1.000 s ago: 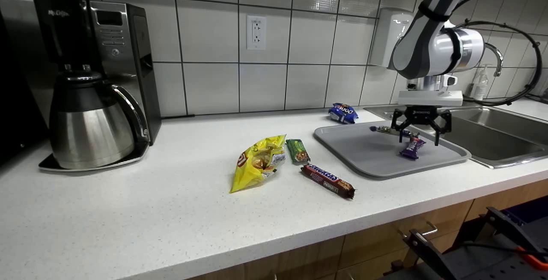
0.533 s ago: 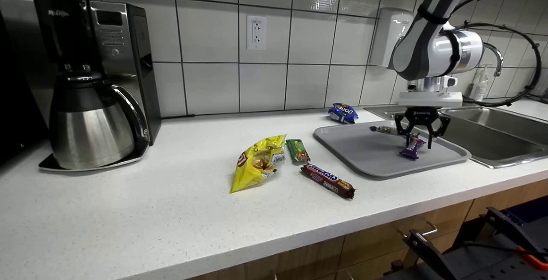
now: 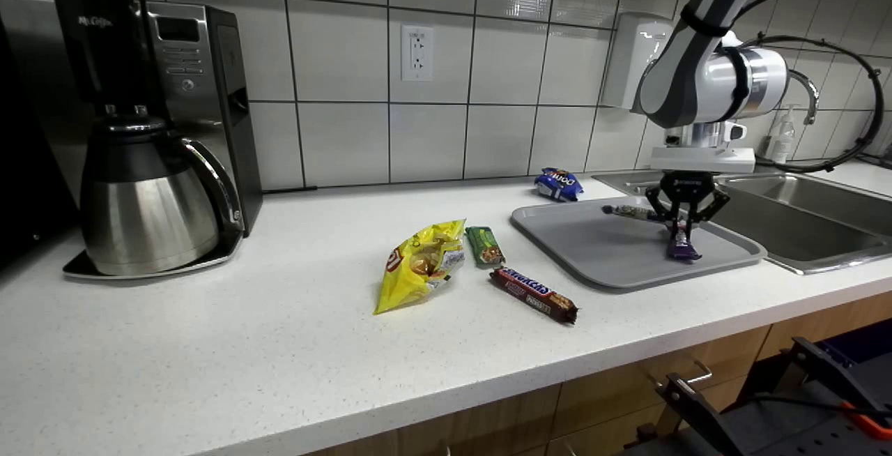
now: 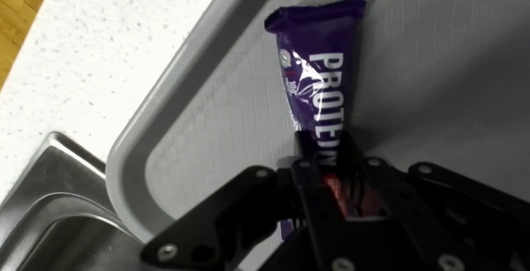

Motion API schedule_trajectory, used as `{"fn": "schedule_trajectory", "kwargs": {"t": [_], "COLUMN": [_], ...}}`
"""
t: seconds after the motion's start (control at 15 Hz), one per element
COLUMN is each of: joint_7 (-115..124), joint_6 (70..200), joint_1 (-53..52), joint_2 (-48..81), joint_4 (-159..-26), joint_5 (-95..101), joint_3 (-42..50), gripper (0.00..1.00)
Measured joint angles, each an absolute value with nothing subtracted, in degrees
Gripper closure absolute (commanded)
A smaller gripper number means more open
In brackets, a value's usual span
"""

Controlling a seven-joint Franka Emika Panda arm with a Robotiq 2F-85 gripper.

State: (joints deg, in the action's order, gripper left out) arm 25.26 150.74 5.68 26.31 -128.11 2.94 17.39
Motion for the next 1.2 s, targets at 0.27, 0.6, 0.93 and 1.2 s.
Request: {"fn": "schedule_trajectory", "kwargs": {"t": [0.27,0.6,0.93,1.2], "joint_7": [25.13,24.85,24.77,24.77], "joint_6": [150.74,150.74,150.74,150.74], "joint_1": [5.68,5.63,5.26,4.62], "joint_2": [26.19,25.39,23.77,22.09], "joint_4": [-128.11,-128.17,-128.96,-129.86], "joint_5": [2.94,2.94,2.94,2.94], "joint_3": [17.39,17.35,17.31,17.12], "gripper": [0.95,0.95,0.95,0.95]}}
